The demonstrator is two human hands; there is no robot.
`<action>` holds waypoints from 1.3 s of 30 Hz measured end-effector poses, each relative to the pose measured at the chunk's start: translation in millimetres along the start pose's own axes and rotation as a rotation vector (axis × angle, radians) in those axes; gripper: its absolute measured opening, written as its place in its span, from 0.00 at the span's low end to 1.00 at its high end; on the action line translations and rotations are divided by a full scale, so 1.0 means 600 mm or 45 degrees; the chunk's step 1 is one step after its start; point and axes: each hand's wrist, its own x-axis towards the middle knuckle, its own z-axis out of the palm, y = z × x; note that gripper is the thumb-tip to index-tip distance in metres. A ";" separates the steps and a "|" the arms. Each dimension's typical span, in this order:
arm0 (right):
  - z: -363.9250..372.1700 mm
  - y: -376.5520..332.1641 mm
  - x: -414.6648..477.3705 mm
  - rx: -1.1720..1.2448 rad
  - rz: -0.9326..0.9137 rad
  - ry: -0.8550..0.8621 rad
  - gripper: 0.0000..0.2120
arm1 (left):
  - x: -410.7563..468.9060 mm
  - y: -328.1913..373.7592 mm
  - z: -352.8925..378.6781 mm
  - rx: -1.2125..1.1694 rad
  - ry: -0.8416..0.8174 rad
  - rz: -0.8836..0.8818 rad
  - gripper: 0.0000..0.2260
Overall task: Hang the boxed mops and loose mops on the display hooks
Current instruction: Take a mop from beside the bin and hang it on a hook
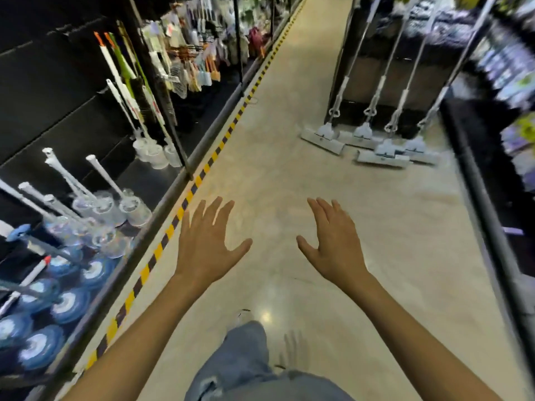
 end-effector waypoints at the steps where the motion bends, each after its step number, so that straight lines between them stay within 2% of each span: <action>1: -0.009 0.024 0.000 0.004 0.055 0.022 0.34 | 0.020 0.023 0.007 -0.004 -0.016 0.048 0.38; 10: -0.037 0.220 0.073 0.011 0.417 0.107 0.33 | 0.255 0.200 0.094 -0.028 -0.148 0.402 0.38; 16: -0.065 0.353 0.243 -0.026 0.506 0.155 0.33 | 0.470 0.300 0.139 -0.052 -0.162 0.527 0.40; 22: -0.108 0.482 0.428 -0.016 0.632 0.199 0.33 | 0.705 0.409 0.167 0.046 -0.211 0.669 0.37; 31: -0.168 0.729 0.621 -0.062 0.717 0.211 0.33 | 0.976 0.606 0.255 0.070 -0.202 0.738 0.35; 39: -0.269 1.012 0.795 -0.113 0.647 0.162 0.32 | 1.177 0.829 0.344 0.090 -0.190 0.631 0.35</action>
